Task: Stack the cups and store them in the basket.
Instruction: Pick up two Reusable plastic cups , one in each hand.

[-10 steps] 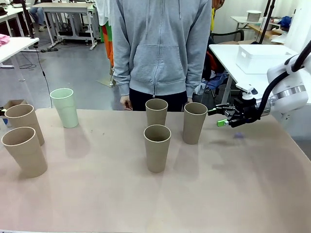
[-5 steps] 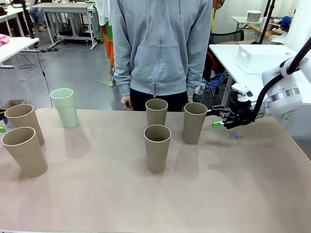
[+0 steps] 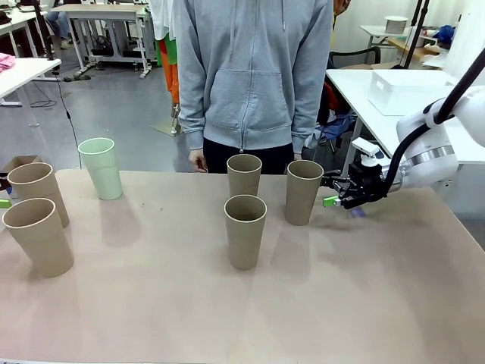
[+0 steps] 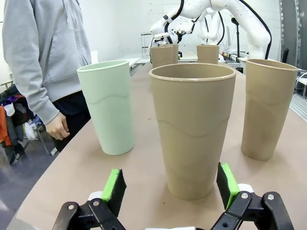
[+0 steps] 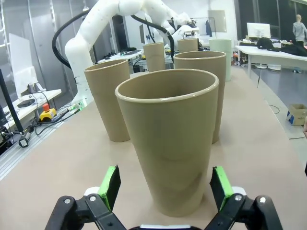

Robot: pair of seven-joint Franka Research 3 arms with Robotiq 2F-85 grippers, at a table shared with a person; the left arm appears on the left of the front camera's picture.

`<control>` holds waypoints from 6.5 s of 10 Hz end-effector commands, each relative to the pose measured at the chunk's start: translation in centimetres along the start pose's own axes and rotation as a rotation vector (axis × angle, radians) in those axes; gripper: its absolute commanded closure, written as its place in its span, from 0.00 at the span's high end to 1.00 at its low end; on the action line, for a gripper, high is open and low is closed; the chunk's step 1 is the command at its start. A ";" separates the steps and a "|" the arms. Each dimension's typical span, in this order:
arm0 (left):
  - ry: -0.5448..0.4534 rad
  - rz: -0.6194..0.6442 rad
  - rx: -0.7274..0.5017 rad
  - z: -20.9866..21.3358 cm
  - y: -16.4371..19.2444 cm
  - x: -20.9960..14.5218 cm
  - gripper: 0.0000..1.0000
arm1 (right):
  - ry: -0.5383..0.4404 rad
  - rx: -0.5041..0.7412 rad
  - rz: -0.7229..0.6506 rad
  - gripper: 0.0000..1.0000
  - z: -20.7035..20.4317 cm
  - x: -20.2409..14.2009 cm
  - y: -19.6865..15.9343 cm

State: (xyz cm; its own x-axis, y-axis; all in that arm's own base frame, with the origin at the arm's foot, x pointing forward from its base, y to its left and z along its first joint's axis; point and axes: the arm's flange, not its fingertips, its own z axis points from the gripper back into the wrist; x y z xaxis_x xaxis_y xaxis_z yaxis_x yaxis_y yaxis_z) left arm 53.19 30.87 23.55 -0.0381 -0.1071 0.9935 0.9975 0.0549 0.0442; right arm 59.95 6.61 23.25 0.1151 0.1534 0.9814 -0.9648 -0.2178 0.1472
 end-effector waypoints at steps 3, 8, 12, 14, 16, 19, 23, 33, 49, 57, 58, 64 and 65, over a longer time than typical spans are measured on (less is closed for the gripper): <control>-0.035 -0.018 0.008 -0.1 0.3 -0.1 1.00 | -0.063 -0.014 0.036 1.00 -1.2 -0.5 -0.8; -0.041 -0.023 -0.004 -0.4 0.5 -0.1 1.00 | -0.099 -0.011 0.032 1.00 -1.7 -0.8 -0.9; -0.038 -0.042 -0.019 -2.2 -0.6 -0.3 1.00 | -0.118 -0.015 0.031 1.00 -2.4 -0.9 -0.8; -0.047 -0.040 -0.023 -2.6 -1.0 -0.4 1.00 | -0.119 -0.022 0.036 1.00 -2.9 -1.1 -0.8; -0.047 -0.049 -0.029 -3.2 -1.4 -0.6 1.00 | -0.115 -0.022 0.026 1.00 -3.1 -1.2 -0.8; -0.067 -0.055 -0.028 -4.1 -2.1 -0.2 1.00 | -0.121 -0.032 0.019 1.00 -3.3 -1.4 -0.8; -0.064 -0.054 -0.036 -5.2 -3.3 0.3 1.00 | -0.132 -0.047 0.015 1.00 -3.8 -1.5 -0.7; -0.058 -0.057 -0.025 -7.7 -3.2 -0.4 1.00 | -0.149 -0.066 -0.003 1.00 -5.2 -2.0 -0.7; -0.129 -0.062 -0.026 -9.7 -3.4 0.2 1.00 | -0.135 -0.056 -0.025 1.00 -7.6 -1.2 -0.4; -0.128 -0.022 -0.048 -9.2 -2.0 0.6 0.57 | -0.124 -0.016 -0.031 0.40 -7.2 -1.7 -0.9; -0.128 -0.022 -0.048 -9.2 -2.0 0.6 0.57 | -0.124 -0.016 -0.031 0.40 -7.2 -1.7 -0.9; -0.213 -0.086 0.032 -9.4 -6.4 9.5 0.86 | -0.224 -0.150 0.134 0.84 -5.8 6.9 3.8; -0.226 -0.089 0.040 -9.8 -7.6 12.0 0.86 | -0.240 -0.177 0.135 0.84 -5.2 8.5 4.9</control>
State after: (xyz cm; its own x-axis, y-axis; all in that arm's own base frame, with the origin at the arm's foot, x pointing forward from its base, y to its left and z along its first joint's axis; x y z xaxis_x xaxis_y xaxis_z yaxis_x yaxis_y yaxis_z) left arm 47.52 20.86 31.81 -0.1387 0.1001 0.9853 0.9894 0.0567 0.1336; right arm 57.19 12.14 30.21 0.0451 -0.0740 0.9962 -0.9947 -0.0956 0.0379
